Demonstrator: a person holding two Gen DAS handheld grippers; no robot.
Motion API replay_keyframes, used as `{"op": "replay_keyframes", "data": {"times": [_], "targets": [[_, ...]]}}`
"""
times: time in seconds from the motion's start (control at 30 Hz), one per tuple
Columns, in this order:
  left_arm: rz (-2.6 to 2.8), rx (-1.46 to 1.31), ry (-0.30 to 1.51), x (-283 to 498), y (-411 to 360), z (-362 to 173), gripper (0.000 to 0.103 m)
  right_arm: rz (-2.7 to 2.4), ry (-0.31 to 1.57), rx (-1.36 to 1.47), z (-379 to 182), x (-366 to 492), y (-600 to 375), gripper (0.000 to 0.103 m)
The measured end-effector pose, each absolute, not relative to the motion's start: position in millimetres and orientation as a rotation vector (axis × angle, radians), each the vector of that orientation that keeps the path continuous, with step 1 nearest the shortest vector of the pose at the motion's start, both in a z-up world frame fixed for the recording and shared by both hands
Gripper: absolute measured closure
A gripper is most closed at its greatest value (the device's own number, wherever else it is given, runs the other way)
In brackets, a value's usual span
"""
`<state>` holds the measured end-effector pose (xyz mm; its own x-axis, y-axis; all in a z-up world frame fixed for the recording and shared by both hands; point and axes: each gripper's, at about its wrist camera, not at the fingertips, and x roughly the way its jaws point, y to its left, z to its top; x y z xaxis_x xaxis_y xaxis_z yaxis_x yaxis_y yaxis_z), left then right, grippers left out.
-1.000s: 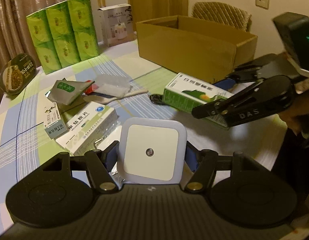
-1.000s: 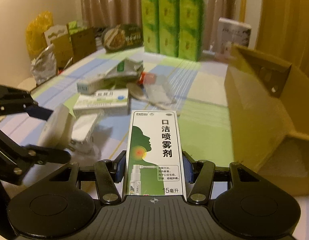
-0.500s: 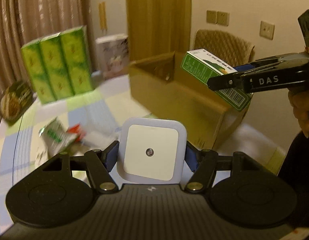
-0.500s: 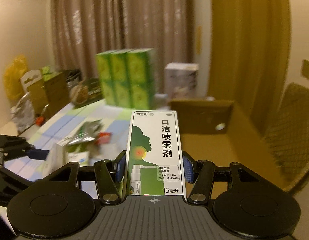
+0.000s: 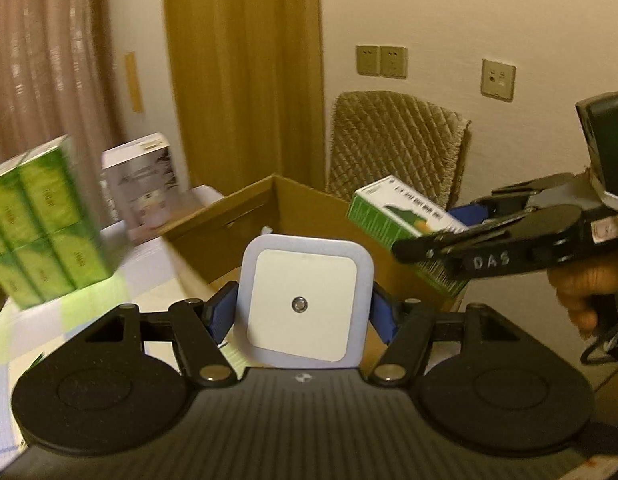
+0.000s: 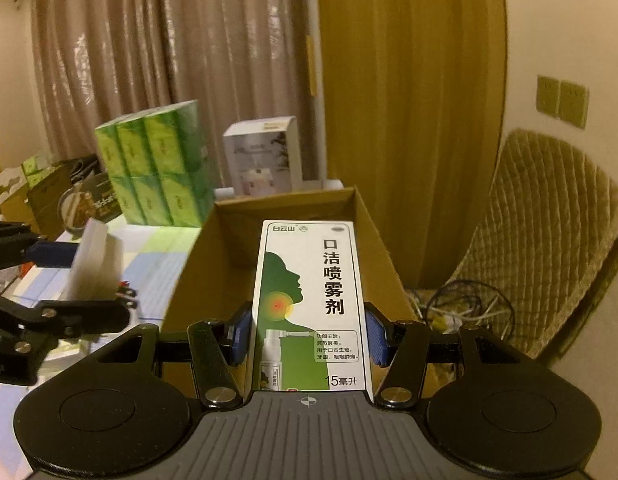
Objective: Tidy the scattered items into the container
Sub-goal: 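Carry the spray box with the right gripper into the cardboard box and release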
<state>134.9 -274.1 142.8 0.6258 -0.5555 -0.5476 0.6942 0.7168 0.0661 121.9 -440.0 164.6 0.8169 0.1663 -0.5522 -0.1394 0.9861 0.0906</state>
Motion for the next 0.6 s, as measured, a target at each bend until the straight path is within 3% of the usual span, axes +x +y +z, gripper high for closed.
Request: {"op": "replay_keyframes", "data": {"times": [0.6], "targets": [[-0.755,0.324,0.577,169.8,-322.9,90.8,0.042,0.184,0.631,0.091,132.5,156.5,-466.6,0.05]]}}
